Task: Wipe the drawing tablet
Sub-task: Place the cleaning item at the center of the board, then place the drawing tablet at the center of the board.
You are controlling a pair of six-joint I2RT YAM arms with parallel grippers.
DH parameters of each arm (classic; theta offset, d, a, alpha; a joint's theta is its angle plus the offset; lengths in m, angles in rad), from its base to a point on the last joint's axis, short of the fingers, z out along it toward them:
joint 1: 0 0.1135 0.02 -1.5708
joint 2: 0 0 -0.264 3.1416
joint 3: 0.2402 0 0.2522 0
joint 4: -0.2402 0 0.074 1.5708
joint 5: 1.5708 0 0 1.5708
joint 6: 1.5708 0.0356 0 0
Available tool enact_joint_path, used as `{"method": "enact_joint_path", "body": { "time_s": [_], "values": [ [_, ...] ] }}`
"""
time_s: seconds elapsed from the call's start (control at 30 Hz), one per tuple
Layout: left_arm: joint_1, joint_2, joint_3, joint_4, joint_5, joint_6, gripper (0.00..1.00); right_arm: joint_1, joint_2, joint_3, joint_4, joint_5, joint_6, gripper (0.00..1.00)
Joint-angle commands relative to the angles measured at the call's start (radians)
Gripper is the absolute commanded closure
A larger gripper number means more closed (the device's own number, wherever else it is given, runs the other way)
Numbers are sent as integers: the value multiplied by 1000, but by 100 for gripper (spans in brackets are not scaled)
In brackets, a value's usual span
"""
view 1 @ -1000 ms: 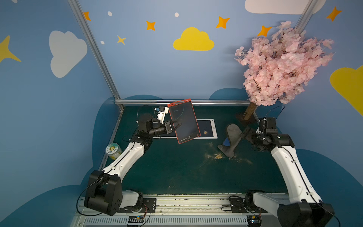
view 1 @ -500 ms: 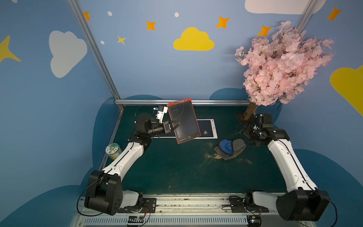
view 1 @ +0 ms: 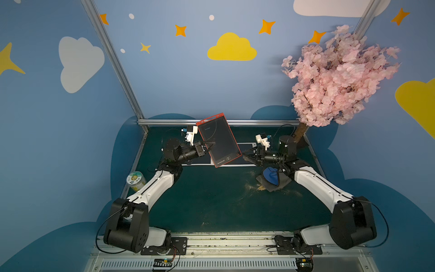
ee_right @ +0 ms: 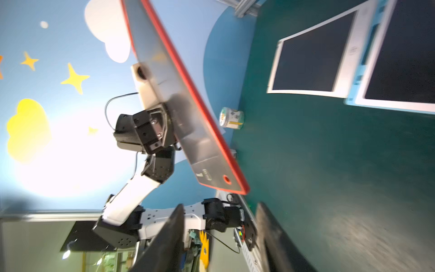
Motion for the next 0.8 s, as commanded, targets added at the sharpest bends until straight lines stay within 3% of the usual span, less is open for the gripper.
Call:
{"method": "enact_joint_path", "body": {
  "time_s": [0.0, 0.23, 0.37, 0.5, 0.77],
  "values": [
    [-20, -46, -7, 51, -122, -23, 97, 62, 45, 29, 308, -115, 141, 44],
    [-114, -155, -1, -92, -335, 72, 97, 90, 96, 41, 403, -74, 190, 51],
    [-133, -175, 8, -133, -367, 94, 97, 90, 141, 42, 538, -75, 279, 64],
    [-135, -188, 5, -141, -381, 93, 97, 89, 187, 47, 638, -82, 358, 69],
    [-134, -241, 14, -220, -461, 158, 97, 89, 208, 25, 690, -99, 408, 67]
  ]
}}
